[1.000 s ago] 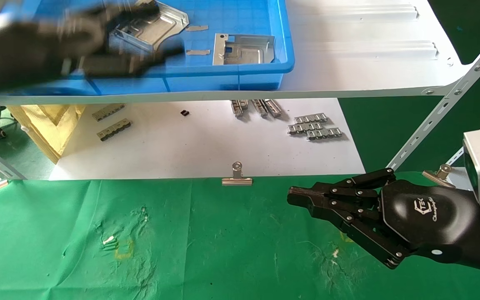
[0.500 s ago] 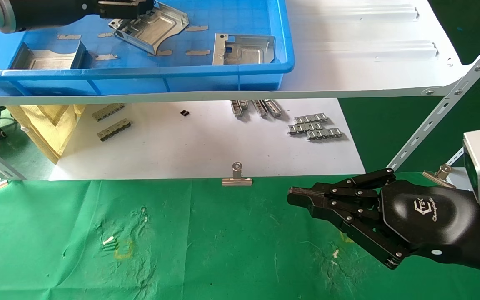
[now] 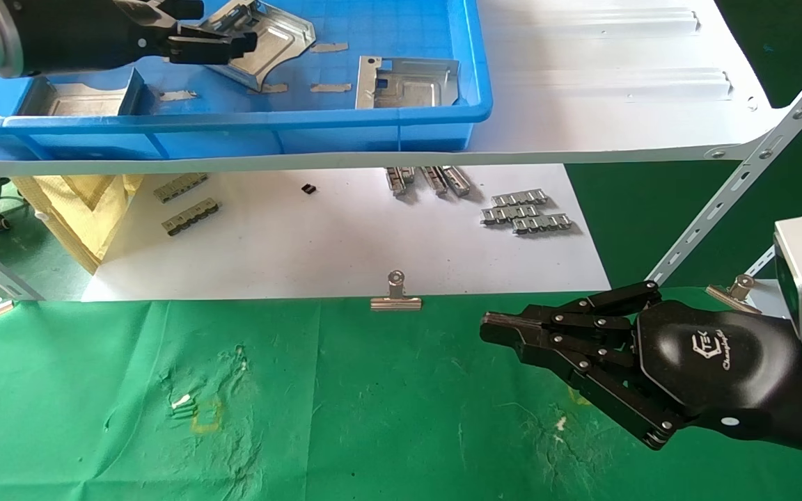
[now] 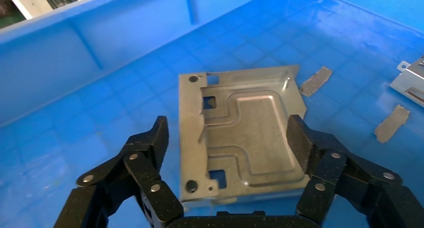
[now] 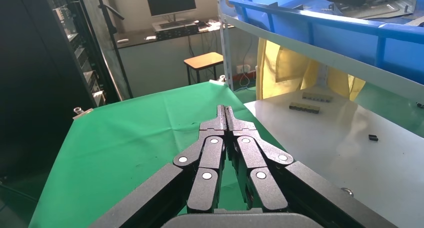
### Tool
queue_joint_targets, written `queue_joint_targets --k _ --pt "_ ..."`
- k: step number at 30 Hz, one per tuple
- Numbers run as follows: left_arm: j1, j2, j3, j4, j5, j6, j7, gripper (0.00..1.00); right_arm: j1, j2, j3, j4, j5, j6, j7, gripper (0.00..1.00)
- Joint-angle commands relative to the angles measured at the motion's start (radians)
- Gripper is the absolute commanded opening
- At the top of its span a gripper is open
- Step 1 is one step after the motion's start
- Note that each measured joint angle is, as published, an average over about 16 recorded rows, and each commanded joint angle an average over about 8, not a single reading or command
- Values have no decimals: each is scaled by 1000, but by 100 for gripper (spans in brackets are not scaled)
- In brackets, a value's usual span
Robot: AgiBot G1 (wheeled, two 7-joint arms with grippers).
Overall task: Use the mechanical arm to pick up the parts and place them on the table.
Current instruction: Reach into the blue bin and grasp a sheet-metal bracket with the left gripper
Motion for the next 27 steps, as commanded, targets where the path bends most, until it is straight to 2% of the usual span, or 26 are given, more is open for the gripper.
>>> queue_joint_targets --k 1,16,18,19,25,27 --pt "-3 -5 1 5 1 5 8 0 0 0 0 0 0 0 0 0" --pt "-4 -3 -5 45 -6 -42 -13 0 0 0 0 0 0 0 0 0" --pt "-3 -3 -5 48 -6 -42 -19 0 0 0 0 0 0 0 0 5" --pt "-3 -3 -5 49 -6 -41 -22 0 0 0 0 0 0 0 0 10" --pt "1 -6 -6 48 -7 -36 -31 0 0 0 0 0 0 0 0 81" --pt "3 -8 -7 46 -9 -31 -31 0 0 0 0 0 0 0 0 98"
